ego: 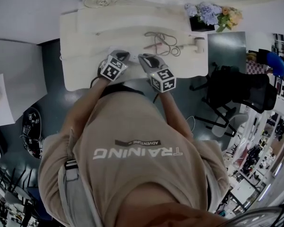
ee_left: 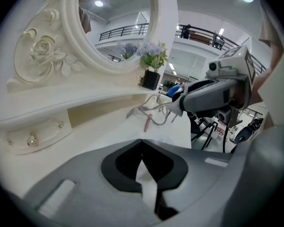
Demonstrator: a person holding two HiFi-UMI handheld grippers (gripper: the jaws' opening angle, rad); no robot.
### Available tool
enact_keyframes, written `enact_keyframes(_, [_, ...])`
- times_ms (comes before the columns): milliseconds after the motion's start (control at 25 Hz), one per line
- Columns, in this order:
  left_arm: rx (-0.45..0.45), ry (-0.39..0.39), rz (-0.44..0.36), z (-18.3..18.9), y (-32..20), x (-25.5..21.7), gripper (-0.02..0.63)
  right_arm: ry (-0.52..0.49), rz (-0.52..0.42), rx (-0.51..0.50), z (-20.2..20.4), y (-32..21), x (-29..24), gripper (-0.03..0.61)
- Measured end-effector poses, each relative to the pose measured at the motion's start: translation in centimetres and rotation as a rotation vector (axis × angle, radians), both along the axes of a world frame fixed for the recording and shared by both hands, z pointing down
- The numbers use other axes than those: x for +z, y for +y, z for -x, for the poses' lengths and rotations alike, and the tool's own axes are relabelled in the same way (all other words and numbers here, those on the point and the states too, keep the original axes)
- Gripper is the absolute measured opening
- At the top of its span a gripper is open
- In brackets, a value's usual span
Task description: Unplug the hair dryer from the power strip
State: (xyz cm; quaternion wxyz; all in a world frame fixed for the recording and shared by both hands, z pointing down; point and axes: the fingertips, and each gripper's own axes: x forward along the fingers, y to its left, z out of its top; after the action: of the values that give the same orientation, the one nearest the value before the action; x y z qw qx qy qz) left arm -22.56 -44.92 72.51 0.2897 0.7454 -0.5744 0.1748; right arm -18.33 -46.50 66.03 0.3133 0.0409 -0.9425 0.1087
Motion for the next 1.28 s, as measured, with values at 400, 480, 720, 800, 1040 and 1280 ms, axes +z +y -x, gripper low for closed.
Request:
enact_keyframes(400, [-0.151,0.099,-0.218,2.8,2.4,-11.5,0.002,-0.348,0.012,0.095,-1.9,-0.9,-8.6,0.095])
enact_keyframes(480, [-0.188,0.124,-0.253,3.7,2.6,-13.9,0.002,-0.399,0.002,0.096,-2.2,-0.7,-10.3,0.095])
enact_keyframes(720, [-0.217,0.125,-0.353,4.9,3.0,-19.7,0.002,-0.523,-0.028,0.092,-2.4,-0.4,-15.8,0.095])
enact_keyframes(800, [-0.217,0.112,-0.387,5.2,3.2,-21.5,0.002,-0.553,-0.040,0.097,-2.5,-0.6,-17.1,0.095])
enact_keyframes(1040, [-0.201,0.056,-0.488,5.7,3.6,-26.3,0.002,-0.627,-0.086,0.101,-2.7,-1.4,-20.7,0.095])
enact_keyframes(1280, [-0.191,0.080,-0.590,5.6,3.7,-31.1,0.002,-0.678,-0.151,0.088,-2.4,-2.7,-24.1,0.095])
